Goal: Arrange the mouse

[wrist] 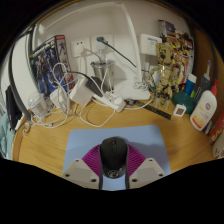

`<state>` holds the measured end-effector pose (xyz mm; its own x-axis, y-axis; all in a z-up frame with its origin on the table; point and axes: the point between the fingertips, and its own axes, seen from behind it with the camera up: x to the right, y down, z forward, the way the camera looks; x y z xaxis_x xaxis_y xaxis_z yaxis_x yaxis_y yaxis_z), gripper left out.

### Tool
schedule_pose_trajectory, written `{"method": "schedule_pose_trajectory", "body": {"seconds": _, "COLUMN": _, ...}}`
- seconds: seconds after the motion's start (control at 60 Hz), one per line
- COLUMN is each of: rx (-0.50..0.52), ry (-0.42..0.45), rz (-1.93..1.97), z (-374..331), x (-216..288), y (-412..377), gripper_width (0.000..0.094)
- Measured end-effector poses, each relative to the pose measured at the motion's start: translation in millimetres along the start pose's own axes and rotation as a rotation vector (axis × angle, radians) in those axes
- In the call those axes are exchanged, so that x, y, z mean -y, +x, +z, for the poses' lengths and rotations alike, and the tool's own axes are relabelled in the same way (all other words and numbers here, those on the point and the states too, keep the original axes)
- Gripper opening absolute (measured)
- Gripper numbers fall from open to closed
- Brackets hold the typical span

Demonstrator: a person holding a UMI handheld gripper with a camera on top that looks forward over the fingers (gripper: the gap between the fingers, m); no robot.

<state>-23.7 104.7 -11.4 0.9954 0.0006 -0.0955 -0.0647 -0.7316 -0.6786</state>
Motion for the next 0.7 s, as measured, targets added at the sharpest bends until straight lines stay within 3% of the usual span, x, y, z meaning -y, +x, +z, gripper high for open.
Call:
{"method": "schedule_pose_trajectory", "body": {"seconds": 0.2, "rx": -0.035, "ry": -0.032, "rz": -0.042, "z": 0, "x": -3, "y": 2, "gripper_width": 0.0479}}
{"method": "schedule_pose_trajectory", "body": {"seconds": 0.233, "rx": -0.037, "ry": -0.047, "rz": -0.047, "z": -1, "x": -4, "y": 2, "gripper_width": 0.0547}}
{"method": "schedule_pose_trajectory", "body": {"seconds": 0.317, "rx": -0.038, "ry": -0.051, "rz": -0.066, "z": -10, "x": -2, "y": 0, "gripper_width": 0.0878}}
{"method": "schedule_pose_trajectory", "body": {"seconds": 0.467, "rx": -0.045, "ry": -0.037, "rz": -0.051, "z": -51, "x": 0, "y": -6, "gripper_width": 0.0869}}
{"method": "schedule_pose_trajectory", "body": {"seconds": 0.7, "rx": -0.098, "ry": 0.089, "rz": -0.031, "z": -165, "x": 34, "y": -22, "gripper_width": 0.0869}}
